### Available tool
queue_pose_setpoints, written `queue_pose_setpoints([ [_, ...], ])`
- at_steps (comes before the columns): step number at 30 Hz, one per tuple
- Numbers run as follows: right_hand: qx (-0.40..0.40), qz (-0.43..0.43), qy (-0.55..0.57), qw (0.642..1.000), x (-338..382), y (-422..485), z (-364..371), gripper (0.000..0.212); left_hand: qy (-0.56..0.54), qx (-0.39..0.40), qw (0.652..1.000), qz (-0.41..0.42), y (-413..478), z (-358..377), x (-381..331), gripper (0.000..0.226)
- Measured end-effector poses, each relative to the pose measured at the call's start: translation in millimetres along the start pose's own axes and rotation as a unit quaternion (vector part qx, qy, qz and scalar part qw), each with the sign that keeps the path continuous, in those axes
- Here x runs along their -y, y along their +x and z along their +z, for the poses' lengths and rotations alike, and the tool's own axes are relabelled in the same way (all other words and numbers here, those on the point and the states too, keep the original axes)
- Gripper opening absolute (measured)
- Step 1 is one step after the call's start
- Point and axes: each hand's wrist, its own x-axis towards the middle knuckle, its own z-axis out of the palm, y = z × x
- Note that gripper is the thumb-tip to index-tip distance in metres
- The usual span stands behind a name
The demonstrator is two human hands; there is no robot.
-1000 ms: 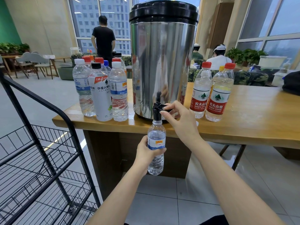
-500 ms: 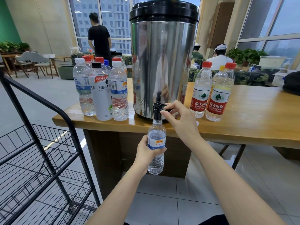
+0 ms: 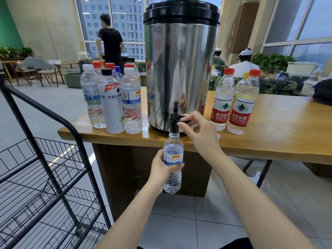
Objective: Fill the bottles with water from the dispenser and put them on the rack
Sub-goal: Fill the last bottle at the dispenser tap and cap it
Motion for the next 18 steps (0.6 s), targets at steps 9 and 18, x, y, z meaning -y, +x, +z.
queue_pose_setpoints([
  [9,-0.003,-0.005,-0.001,1.000,-0.8,0.0,0.3,0.024,-0.004,-0.003,1.000,0.006,-0.2,0.8,0.5,0.068],
  [18,-0.005,-0.001,-0.003,1.000,0.2,0.3,0.8,0.022,-0.010,0.005,1.000,0.007,0.5,-0.2,-0.1,0.066],
])
